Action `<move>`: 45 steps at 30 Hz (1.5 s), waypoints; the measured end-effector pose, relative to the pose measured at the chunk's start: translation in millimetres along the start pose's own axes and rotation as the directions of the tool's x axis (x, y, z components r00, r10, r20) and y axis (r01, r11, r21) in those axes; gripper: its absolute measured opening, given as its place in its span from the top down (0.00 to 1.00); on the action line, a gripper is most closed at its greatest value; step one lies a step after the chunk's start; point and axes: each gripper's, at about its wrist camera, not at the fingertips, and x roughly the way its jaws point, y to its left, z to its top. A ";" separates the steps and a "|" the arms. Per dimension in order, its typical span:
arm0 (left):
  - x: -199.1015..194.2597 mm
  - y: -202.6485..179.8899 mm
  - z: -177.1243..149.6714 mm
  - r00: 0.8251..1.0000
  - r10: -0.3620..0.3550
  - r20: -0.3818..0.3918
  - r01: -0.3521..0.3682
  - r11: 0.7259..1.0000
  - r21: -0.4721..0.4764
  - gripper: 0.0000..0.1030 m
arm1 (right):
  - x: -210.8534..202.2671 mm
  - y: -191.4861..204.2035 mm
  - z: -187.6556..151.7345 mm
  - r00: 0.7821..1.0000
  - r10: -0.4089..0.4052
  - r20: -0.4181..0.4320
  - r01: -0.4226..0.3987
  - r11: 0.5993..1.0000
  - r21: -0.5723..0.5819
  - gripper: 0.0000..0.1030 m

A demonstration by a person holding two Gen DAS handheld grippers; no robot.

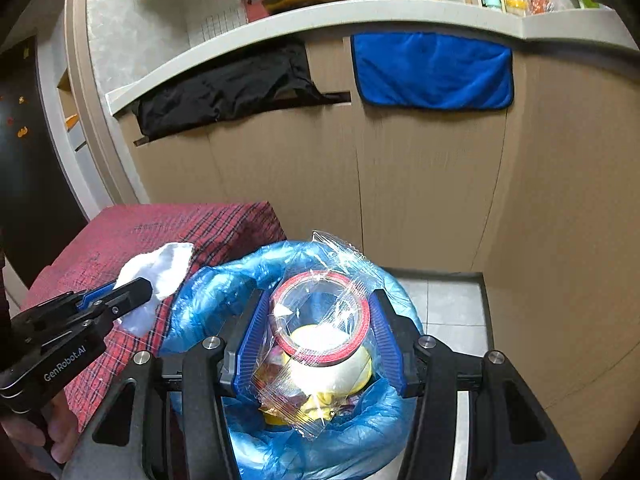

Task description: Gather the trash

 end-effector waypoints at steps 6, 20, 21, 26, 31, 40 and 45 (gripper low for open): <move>20.3 5.9 -1.7 0.998 -0.025 -0.052 0.023 0.999 -0.033 0.84 | 16.8 -6.6 -4.5 0.999 0.019 -0.037 -0.018 1.000 0.017 0.51; -0.1 25.7 6.4 0.991 -0.135 -0.027 0.132 0.986 -0.100 0.66 | 7.1 -5.5 -5.8 0.999 0.020 -0.027 -0.018 0.999 0.048 0.50; -6.7 28.4 6.1 0.991 -0.130 -0.017 0.127 0.987 -0.103 0.64 | 3.7 -3.6 -5.7 1.000 0.010 -0.022 -0.009 0.999 0.044 0.50; -51.5 38.6 -2.6 0.997 -0.066 0.039 0.069 0.995 -0.067 0.61 | -27.5 18.1 -10.3 0.999 -0.025 0.021 0.025 1.000 0.006 0.50; -112.7 41.1 -29.2 0.993 0.024 0.115 -0.025 1.000 0.005 0.56 | -70.0 48.0 -27.8 0.998 -0.005 0.066 0.006 1.000 -0.017 0.50; -206.2 33.3 -94.5 0.972 0.127 0.196 -0.142 0.988 0.065 0.56 | -155.1 100.1 -86.2 0.990 0.018 0.140 -0.016 1.000 -0.017 0.50; -247.1 30.4 -120.4 0.957 0.159 0.241 -0.190 0.975 0.111 0.55 | -188.4 122.1 -113.4 0.989 0.034 0.146 -0.031 0.999 -0.022 0.48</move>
